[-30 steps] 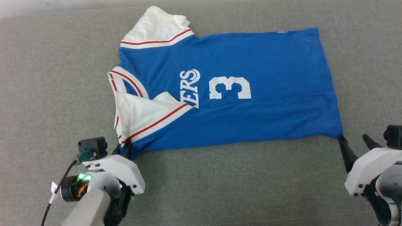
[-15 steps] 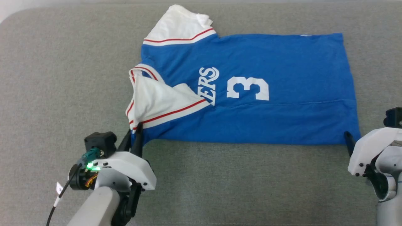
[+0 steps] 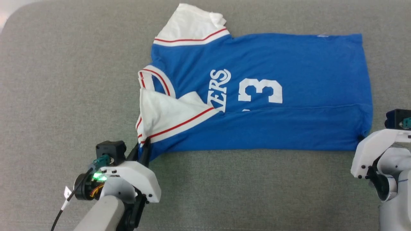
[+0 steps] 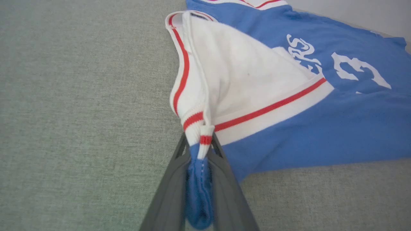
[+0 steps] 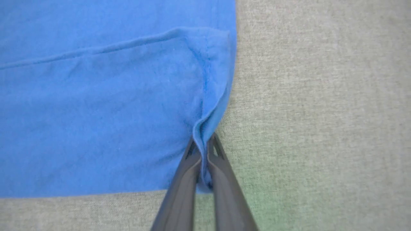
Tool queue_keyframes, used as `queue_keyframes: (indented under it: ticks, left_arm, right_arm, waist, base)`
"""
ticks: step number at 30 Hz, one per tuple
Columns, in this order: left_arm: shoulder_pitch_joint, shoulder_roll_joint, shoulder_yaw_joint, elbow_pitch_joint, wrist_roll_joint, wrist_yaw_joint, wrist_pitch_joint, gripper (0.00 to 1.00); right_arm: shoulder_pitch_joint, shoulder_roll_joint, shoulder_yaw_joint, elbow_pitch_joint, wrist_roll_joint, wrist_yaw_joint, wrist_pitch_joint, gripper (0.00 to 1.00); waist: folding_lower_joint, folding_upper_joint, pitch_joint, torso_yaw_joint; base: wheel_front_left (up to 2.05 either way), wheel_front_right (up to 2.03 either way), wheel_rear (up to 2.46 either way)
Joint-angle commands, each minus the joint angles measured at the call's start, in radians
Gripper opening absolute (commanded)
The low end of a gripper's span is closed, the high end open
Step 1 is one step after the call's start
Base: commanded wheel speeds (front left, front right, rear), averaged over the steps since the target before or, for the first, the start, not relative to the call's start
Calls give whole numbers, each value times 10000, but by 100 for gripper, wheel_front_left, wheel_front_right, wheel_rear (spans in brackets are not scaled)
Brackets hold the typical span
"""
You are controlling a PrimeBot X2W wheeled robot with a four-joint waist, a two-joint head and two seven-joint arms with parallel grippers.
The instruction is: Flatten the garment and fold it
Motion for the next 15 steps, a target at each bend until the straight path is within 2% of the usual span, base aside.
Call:
queue_keyframes:
  ticks: [1,7,15]
  left_arm:
    - [-1,103,10,127,-8,-83,26,0]
    - [409,398,-20,461,-267,-341,260,0]
    - [1536,794,-335,203,-752,-521,1202,0]
  right_arm:
    - [350,31,-29,273,-13,-11,61,0]
    - [939,-350,-111,-403,292,-11,311,0]
    - [2542,-771,93,-1794,920,-11,1466,0]
  waist:
    - [0,0,-328,-107]
    - [0,0,-1352,-210]
    - [0,0,-2156,-239]
  base:
    - [0,0,0]
    - [0,0,0]
    - [0,0,0]
